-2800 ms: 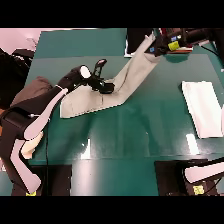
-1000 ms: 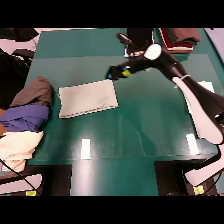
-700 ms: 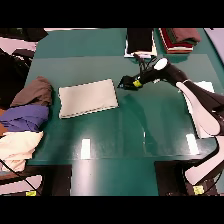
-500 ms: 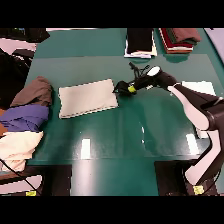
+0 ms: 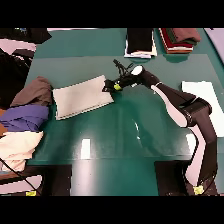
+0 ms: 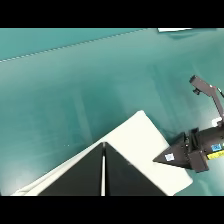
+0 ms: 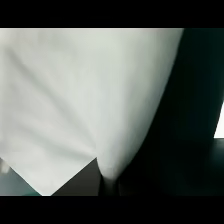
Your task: Fold the shirts.
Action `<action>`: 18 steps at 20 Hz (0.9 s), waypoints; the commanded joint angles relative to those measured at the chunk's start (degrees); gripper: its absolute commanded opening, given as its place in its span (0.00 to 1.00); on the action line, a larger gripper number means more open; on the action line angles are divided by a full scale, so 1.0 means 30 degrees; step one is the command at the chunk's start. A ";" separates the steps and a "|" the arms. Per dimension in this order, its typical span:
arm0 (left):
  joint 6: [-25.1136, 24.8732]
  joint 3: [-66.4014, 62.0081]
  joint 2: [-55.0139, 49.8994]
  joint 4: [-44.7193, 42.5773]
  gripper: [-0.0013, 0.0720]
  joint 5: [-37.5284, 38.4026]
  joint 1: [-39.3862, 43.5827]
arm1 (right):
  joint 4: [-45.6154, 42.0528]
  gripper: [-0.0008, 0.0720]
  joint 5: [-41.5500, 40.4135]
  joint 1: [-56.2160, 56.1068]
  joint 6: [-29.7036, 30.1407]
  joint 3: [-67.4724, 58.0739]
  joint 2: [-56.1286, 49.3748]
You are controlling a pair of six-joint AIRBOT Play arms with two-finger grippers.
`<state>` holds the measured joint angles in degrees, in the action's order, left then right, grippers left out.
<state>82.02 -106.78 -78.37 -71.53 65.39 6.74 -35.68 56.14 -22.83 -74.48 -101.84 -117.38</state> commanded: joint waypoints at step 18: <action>-0.0117 0.0007 -0.0015 0.0131 0.05 -0.0138 0.3351 | -0.8925 0.04 -0.1064 1.9700 -0.2747 0.8684 1.4965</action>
<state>80.95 -106.78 -78.37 -71.48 65.12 16.67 -62.50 53.30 27.88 -82.04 -78.48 -76.01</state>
